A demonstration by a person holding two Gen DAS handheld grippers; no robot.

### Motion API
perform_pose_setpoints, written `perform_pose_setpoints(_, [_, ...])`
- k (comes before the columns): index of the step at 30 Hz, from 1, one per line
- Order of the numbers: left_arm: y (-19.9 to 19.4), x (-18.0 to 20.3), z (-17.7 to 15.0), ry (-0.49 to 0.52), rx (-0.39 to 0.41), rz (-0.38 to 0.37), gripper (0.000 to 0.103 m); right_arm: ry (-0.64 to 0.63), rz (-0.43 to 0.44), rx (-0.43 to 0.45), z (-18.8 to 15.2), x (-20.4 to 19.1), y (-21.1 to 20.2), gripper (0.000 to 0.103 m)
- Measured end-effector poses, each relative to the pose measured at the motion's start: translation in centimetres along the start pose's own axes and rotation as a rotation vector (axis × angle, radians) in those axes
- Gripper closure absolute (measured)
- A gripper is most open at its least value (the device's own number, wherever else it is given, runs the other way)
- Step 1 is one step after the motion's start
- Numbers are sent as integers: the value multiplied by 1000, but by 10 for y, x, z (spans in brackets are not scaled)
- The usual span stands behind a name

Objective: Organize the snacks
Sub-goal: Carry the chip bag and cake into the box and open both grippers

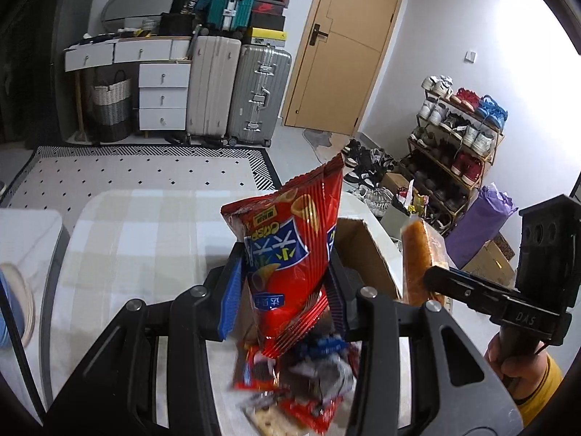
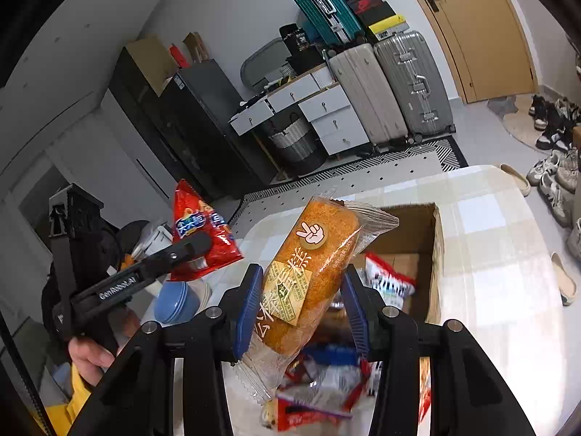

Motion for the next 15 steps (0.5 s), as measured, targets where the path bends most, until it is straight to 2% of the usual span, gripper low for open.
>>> perform_pose_setpoints(4, [39,9,26,34,-30,20,65,-9,-35,-9,23,11,16,59])
perform_pose_setpoints(11, [111,21,36,62,-128,17,65,-30,-113,-58,46,37,51,59])
perform_pose_setpoints(15, [142,22,39,76,-159,23,65,-23,-125,-91,49,51,69,59])
Point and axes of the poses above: each gripper's, at about its wrist camera, not at the fingertips, and y roughly the way its jaws point, x to its right, z to its top, the point moved 7 cm from there along y, roughly the way its jaws point, and after that the axes turned 7 degrees about -x, right-handed, at the moved point
